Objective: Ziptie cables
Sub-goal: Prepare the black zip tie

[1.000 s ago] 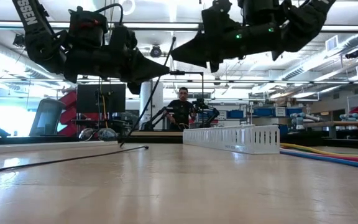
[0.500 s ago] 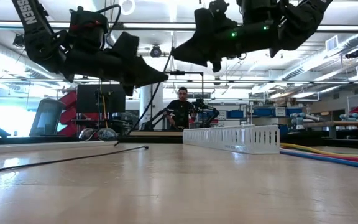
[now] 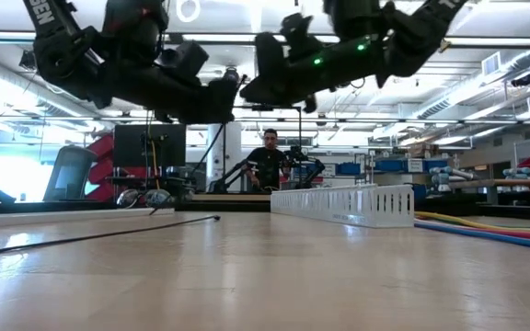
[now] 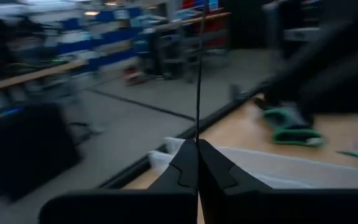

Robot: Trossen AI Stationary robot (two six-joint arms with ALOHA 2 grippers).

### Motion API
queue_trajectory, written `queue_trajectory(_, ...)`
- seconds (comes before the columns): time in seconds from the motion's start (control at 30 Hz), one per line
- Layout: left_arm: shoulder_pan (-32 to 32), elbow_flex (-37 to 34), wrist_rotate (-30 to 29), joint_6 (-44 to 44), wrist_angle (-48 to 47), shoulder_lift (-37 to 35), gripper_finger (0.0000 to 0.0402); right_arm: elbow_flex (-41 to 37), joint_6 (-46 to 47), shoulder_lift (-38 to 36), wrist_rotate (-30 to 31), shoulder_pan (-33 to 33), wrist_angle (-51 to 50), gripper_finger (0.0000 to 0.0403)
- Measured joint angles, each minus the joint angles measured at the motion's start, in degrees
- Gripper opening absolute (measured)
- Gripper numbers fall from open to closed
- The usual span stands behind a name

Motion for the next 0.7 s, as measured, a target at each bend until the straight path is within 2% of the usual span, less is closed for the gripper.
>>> queue_trajectory(0.07,-0.88,0.79,-6.56,0.07,-0.01,1.86,0.0000,1.52,-0.27,1.50,1.63,0.26,0.37,0.0074)
queue_trajectory(0.13,-1.60,1.18,-9.73,0.15,-0.04,3.32,0.0000,2.75,-0.48,2.48,3.01,0.28,0.77,0.0074)
queue_trajectory(0.43,-2.89,2.52,-13.65,1.28,2.21,7.51,0.0000,5.00,1.40,4.51,3.11,-1.21,0.26,0.0074)
queue_trajectory(0.7,-3.47,5.45,-13.54,5.78,2.09,7.72,0.0000,5.00,2.82,4.51,2.86,-2.66,-0.06,0.0074)
